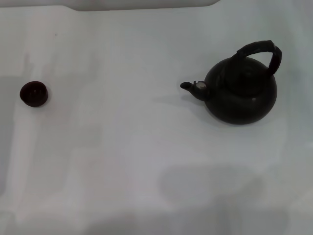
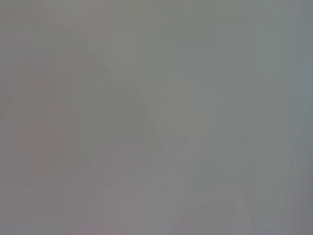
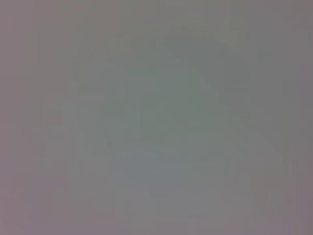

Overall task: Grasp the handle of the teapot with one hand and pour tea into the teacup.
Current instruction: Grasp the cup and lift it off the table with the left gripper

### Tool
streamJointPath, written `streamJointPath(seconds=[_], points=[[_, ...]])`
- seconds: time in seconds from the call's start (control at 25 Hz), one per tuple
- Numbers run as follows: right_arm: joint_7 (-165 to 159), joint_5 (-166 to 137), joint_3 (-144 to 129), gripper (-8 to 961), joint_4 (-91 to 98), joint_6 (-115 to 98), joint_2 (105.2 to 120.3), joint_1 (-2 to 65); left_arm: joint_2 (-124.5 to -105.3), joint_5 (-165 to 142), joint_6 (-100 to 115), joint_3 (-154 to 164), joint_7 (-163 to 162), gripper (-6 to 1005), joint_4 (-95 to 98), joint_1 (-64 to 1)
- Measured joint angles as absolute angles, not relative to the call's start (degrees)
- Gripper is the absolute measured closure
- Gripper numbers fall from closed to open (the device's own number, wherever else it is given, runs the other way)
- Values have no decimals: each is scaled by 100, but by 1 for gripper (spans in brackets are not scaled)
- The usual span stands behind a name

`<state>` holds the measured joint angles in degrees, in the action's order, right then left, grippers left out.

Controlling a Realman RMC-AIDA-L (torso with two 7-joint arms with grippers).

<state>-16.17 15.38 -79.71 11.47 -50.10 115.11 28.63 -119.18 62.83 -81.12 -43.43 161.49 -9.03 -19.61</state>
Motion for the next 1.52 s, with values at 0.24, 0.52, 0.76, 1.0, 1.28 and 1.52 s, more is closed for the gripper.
streamJointPath(seconds=[0.24, 0.52, 0.76, 1.0, 1.28, 1.52], points=[[-1617, 1538, -7971, 89, 1131, -5009, 11513, 2835, -11939, 6255, -8118, -4331, 16131, 123, -919, -1866], [-1617, 1538, -7971, 89, 1130, -5007, 11514, 2830, -11945, 5999, -8125, -4295, 16128, 123, -934, -1763], [-1617, 1538, -7971, 89, 1139, -5010, 11505, 2841, -11945, 5992, -8109, -4270, 16128, 123, -982, -1612], [-1617, 1538, -7971, 88, 1165, -5010, 11488, 2880, -11953, 5988, -7775, -3995, 16128, 123, -993, -1451], [-1534, 1538, -7971, 88, 1183, -5008, 11479, 2909, -11953, 5985, -7230, -3620, 16128, 124, -1018, -1459], [-1530, 1535, -7971, 88, 1187, -5006, 11484, 2909, -11945, 5985, -6850, -3397, 16145, 124, -1063, -1499]])
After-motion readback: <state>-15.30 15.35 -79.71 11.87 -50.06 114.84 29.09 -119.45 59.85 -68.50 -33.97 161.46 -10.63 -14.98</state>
